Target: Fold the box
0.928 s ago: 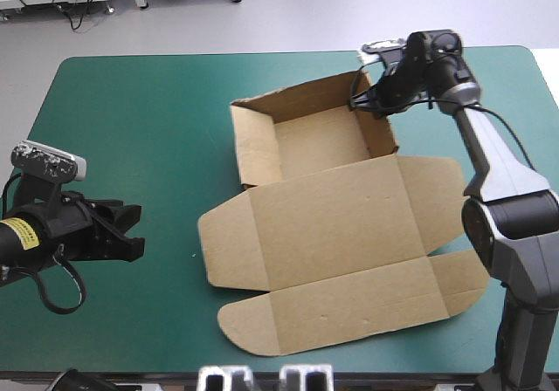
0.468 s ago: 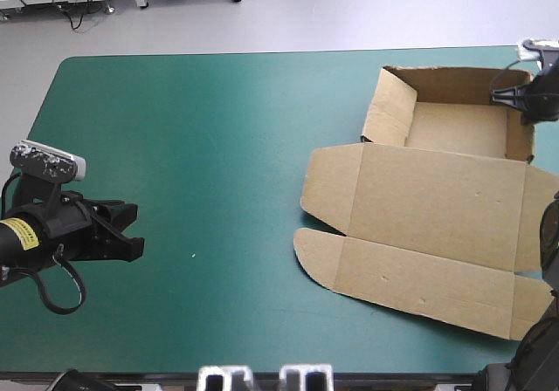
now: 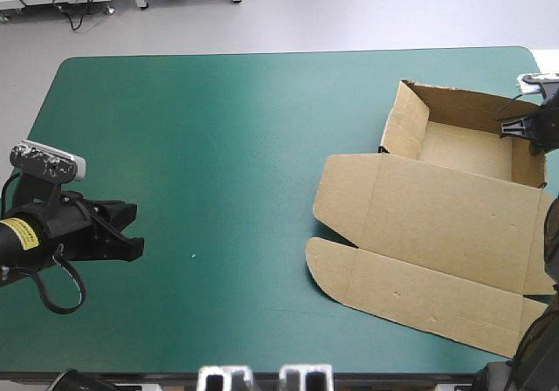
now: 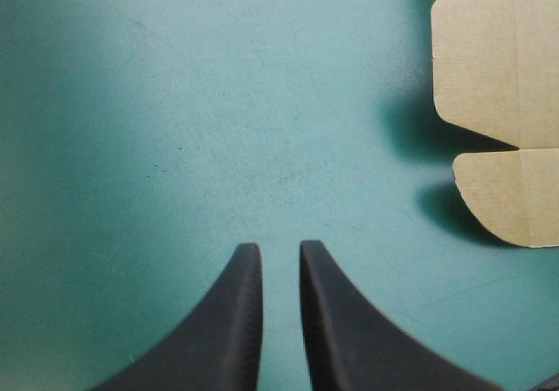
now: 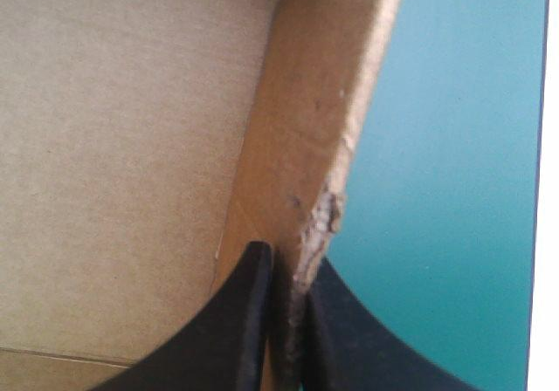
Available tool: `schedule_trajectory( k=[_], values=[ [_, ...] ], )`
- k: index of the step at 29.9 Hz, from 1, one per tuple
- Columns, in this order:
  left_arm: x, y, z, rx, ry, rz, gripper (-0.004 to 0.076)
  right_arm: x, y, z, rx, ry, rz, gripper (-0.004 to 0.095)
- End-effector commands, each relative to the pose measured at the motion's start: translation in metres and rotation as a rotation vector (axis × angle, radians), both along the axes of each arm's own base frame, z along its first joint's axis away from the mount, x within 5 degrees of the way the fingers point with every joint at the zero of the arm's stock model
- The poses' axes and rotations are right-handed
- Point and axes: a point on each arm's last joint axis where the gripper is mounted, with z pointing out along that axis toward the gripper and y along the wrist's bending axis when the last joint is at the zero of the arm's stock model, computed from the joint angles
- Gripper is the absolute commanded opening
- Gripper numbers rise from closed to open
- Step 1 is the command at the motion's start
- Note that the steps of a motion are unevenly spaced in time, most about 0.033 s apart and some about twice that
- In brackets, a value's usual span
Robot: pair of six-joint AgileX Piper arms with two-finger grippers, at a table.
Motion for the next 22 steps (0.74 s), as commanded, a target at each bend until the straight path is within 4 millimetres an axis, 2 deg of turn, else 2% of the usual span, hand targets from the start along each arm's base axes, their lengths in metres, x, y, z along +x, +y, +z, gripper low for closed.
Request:
schedule_trajectory(
  k=[1,6,8,13,17,22],
  values=[
    [-0.005,0.0,0.003,-0.001,0.021,-0.015,0.0104,-0.011,-0.001,0.023,-0.055,0.0,0.025,0.0202],
    [-0.005,0.0,0.003,0.009,0.015,-0.026,0.0093,-0.012,-0.002,0.023,-0.064,0.003,0.029,0.0383],
    [-0.005,0.0,0.003,0.021,0.009,-0.037,0.0093,-0.012,-0.003,0.024,-0.077,0.008,0.029,0.0424],
    [-0.005,0.0,0.003,0.024,0.008,-0.035,0.0093,-0.014,-0.002,0.029,-0.08,-0.005,0.028,0.0426],
    [-0.003,0.003,0.003,0.083,-0.024,-0.052,0.0093,-0.026,0.002,0.053,-0.105,-0.059,0.026,0.0426],
    [0.0,0.008,0.004,0.131,-0.055,-0.017,0.0093,-0.051,0.011,0.096,-0.116,-0.178,-0.013,0.0418]
  ],
)
